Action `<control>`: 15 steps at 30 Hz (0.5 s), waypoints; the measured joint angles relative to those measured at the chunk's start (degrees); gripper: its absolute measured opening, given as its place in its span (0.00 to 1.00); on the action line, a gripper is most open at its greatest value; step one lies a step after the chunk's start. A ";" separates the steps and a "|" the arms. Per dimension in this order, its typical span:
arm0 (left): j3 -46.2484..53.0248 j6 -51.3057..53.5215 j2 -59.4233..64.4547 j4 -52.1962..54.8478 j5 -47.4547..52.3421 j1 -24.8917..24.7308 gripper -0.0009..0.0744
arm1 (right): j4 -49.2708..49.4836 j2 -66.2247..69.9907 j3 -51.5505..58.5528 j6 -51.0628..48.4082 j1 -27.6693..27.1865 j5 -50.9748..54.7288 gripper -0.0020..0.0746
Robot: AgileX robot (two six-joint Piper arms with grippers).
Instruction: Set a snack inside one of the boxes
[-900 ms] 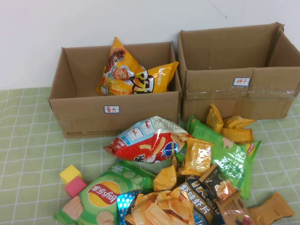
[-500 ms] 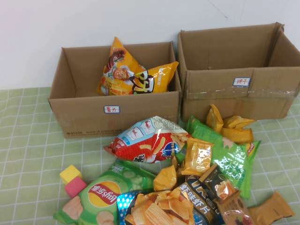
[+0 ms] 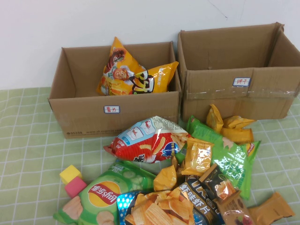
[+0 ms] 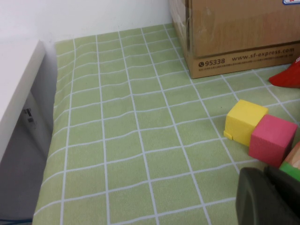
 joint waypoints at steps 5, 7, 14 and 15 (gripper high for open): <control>0.00 0.12 0.00 0.00 0.00 0.00 0.01 | 0.00 0.00 0.00 0.00 0.00 0.00 0.02; 0.00 0.12 0.00 0.00 0.00 0.00 0.01 | 0.00 0.00 0.00 0.00 0.00 0.00 0.02; 0.53 0.12 0.00 0.00 -6.79 0.00 0.01 | 0.00 0.00 0.43 0.00 0.00 -3.17 0.02; 0.53 0.12 0.00 0.00 -9.24 0.00 0.01 | 0.00 0.00 0.51 0.00 0.00 -5.17 0.02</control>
